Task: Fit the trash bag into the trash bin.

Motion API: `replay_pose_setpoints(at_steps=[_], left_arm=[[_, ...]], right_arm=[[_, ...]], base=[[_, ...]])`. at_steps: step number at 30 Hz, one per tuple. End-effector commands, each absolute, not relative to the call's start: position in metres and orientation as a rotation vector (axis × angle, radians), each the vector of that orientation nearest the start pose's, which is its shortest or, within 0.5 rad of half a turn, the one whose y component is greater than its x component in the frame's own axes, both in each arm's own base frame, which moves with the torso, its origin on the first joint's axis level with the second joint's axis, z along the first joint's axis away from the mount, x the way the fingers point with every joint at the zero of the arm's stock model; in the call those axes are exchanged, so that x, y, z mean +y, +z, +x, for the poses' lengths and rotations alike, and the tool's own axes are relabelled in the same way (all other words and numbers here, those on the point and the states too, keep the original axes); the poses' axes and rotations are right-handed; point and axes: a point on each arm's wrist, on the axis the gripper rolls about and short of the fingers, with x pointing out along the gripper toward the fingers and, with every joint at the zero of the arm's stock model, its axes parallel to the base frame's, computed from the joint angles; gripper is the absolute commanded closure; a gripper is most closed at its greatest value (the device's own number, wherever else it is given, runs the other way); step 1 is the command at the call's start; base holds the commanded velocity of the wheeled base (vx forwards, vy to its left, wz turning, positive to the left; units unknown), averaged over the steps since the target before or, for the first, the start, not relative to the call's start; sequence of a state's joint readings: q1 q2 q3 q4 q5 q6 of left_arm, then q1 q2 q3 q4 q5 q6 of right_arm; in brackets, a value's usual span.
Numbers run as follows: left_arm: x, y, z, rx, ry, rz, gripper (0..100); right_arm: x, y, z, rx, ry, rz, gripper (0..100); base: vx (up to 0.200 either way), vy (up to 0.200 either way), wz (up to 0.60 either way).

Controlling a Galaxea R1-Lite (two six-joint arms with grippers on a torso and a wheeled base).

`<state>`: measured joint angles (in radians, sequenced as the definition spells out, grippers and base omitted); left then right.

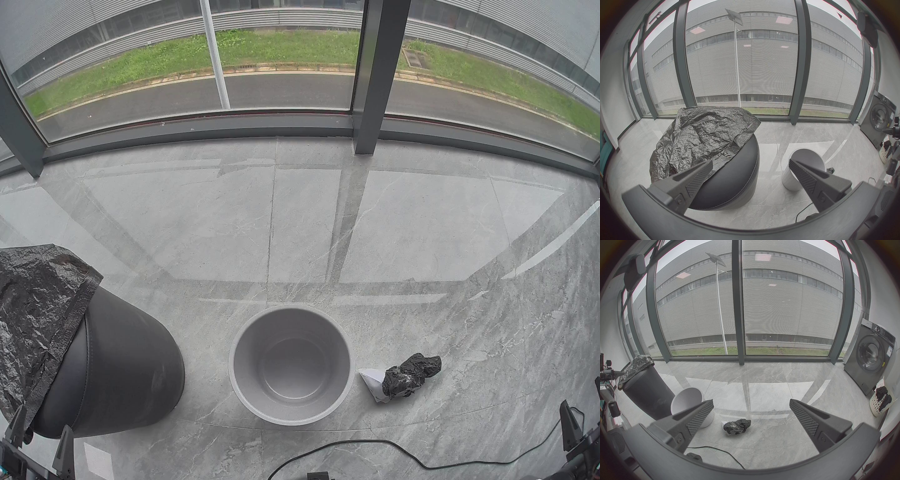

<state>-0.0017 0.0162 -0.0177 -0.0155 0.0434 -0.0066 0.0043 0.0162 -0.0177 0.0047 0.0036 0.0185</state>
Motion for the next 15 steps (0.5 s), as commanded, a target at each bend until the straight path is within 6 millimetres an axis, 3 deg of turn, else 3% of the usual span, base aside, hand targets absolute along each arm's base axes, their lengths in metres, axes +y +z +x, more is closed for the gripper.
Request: replay_pose_setpoints(at_steps=[1, 15], left_arm=[[0.0010, 0.0771, -0.0228, -0.015, 0.040, 0.003, 0], [0.0007, 0.0765, -0.0208, 0.021, 0.025, 0.002, 0]], right_arm=[[0.0000, 0.0755, -0.0230, 0.005, 0.008, 0.018, 0], [0.0002, 0.0761, -0.0228, 0.008, 0.020, 0.006, 0]], base=[[0.000, 0.000, 0.00], [0.000, 0.000, 0.00]])
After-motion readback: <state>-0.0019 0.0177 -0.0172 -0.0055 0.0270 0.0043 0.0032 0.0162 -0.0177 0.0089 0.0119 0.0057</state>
